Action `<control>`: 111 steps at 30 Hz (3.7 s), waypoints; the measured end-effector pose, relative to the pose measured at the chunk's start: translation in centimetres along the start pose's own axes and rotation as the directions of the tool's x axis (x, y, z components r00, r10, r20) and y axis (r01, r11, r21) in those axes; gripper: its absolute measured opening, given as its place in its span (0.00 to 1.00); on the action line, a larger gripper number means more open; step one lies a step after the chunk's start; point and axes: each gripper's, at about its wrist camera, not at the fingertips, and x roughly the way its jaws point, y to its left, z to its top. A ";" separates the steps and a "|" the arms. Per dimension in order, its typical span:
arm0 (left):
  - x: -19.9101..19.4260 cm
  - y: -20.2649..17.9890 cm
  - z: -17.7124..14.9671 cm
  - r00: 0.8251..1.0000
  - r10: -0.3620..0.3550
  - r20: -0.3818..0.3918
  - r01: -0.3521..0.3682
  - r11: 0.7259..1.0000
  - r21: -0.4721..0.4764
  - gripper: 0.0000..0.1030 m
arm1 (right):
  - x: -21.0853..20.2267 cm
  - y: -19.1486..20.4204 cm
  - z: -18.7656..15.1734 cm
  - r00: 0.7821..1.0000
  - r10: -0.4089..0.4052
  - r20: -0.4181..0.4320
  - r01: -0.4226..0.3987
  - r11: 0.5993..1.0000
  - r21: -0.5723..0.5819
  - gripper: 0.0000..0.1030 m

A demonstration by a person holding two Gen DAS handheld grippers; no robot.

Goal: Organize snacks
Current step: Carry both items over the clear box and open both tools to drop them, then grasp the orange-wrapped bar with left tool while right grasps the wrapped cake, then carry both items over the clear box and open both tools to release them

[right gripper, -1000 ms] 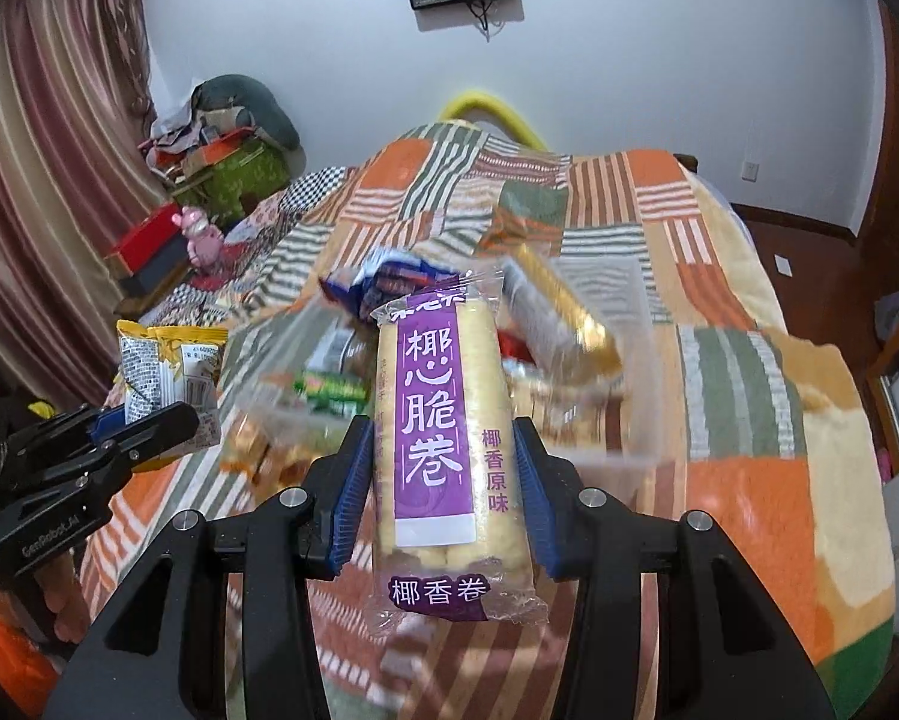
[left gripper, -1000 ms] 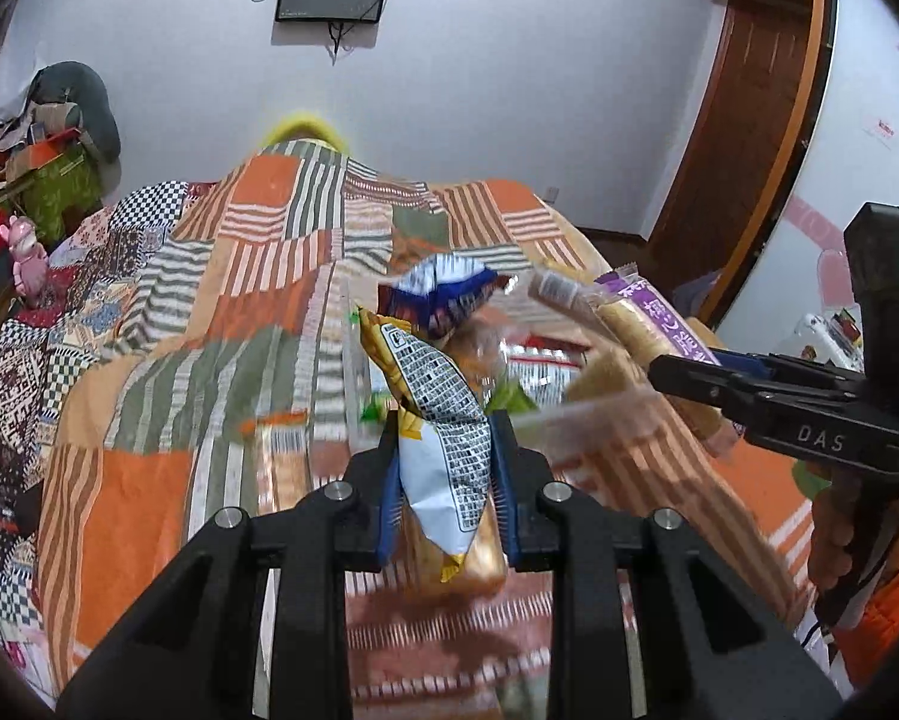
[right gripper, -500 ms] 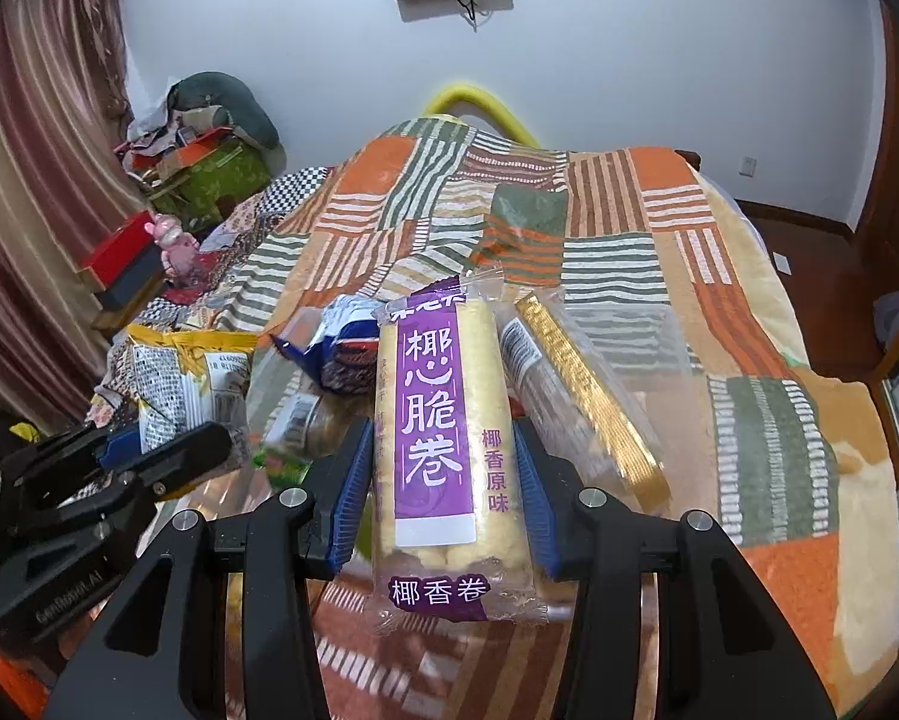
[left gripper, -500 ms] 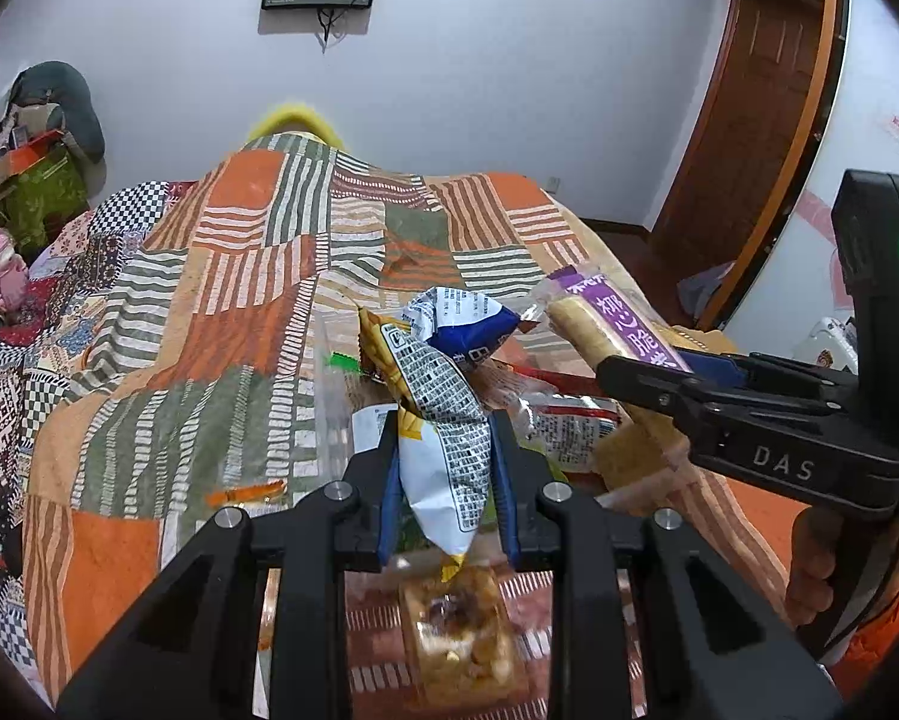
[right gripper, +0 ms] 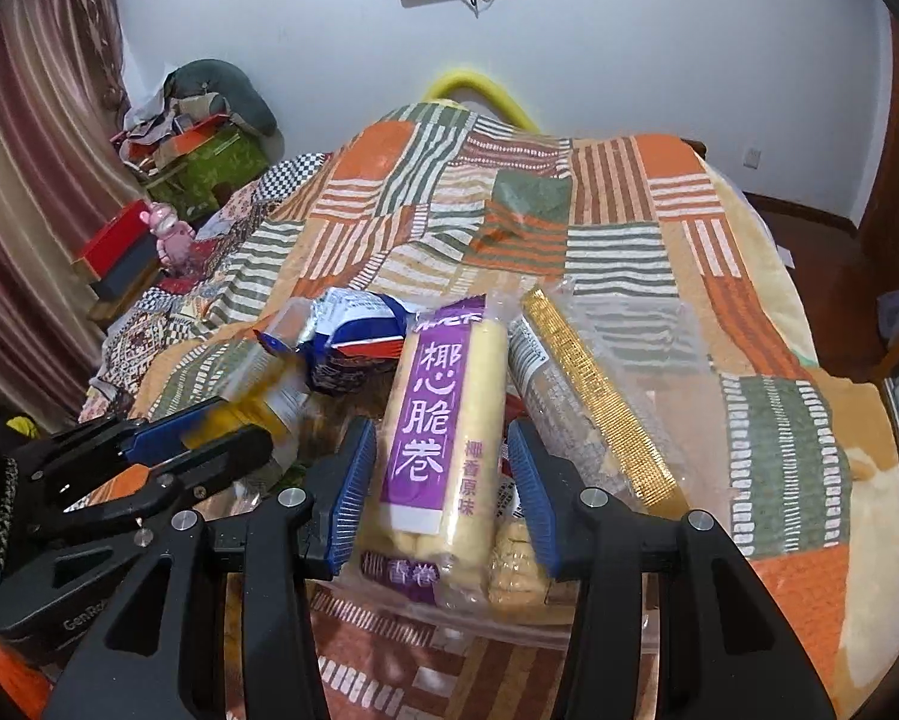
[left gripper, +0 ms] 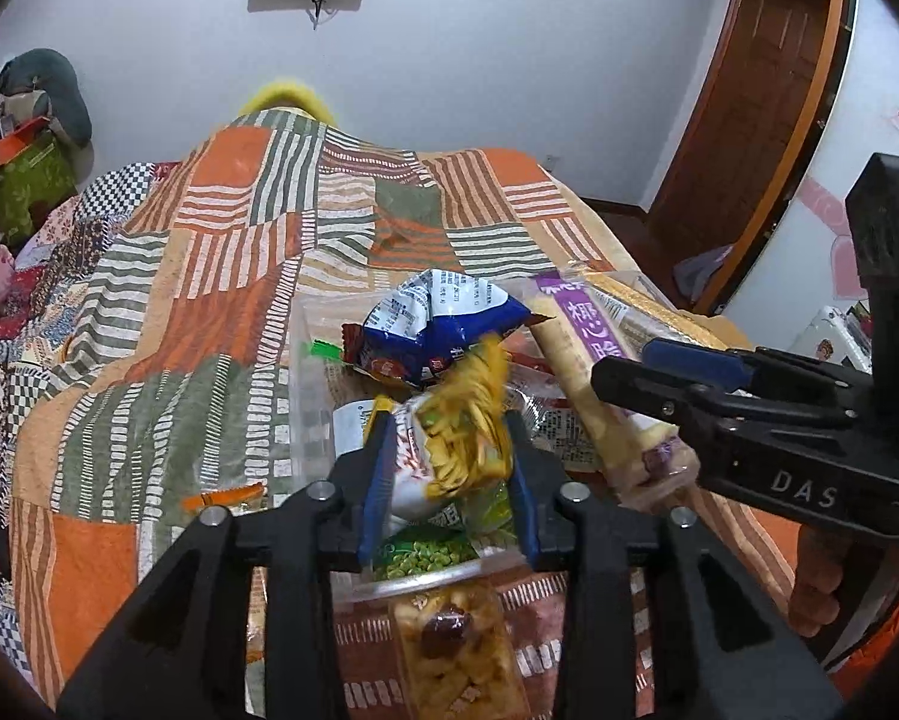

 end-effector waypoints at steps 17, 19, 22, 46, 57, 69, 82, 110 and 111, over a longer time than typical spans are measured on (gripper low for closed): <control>-8.5 2.2 -3.3 0.994 0.087 0.067 -0.090 0.995 0.034 0.53 | -3.2 3.3 -2.7 0.999 0.049 -0.001 -0.049 0.998 -0.048 0.45; -9.1 2.9 -4.3 0.993 0.105 0.055 -0.107 0.994 0.038 0.53 | -3.2 4.1 -3.3 0.998 0.059 -0.014 -0.059 0.997 -0.054 0.45; -9.7 3.9 -5.7 0.992 0.122 0.039 -0.123 0.992 0.027 0.54 | -2.7 5.3 -4.3 0.997 0.070 -0.039 -0.072 0.995 -0.066 0.47; -4.3 9.4 -9.9 0.990 0.101 -0.099 -0.111 0.989 -0.102 0.54 | 5.0 8.7 -7.3 0.970 0.068 -0.234 -0.081 0.996 -0.049 0.51; 1.4 9.8 -8.1 0.982 0.122 -0.145 -0.137 0.985 -0.102 0.54 | 1.8 6.7 -8.5 0.980 0.032 -0.198 -0.056 0.992 -0.117 0.44; 2.5 9.8 -7.9 0.976 0.169 -0.136 -0.179 0.982 -0.064 0.33 | -2.0 2.9 -9.6 0.987 0.026 -0.157 -0.033 0.998 -0.045 0.44; -7.3 6.3 -5.3 0.991 0.130 0.043 -0.127 0.991 -0.049 0.33 | -6.2 2.2 -7.9 0.999 0.025 -0.035 -0.025 1.000 -0.013 0.44; -0.6 -3.4 0.9 0.999 0.005 0.054 -0.008 0.998 0.063 0.33 | -1.8 -2.1 -1.3 1.000 0.025 0.016 -0.025 0.999 -0.032 0.43; -0.3 -3.6 1.0 0.999 0.009 0.052 -0.012 0.998 0.061 0.33 | -1.6 -2.2 -1.2 0.999 0.031 0.013 -0.031 0.999 -0.035 0.43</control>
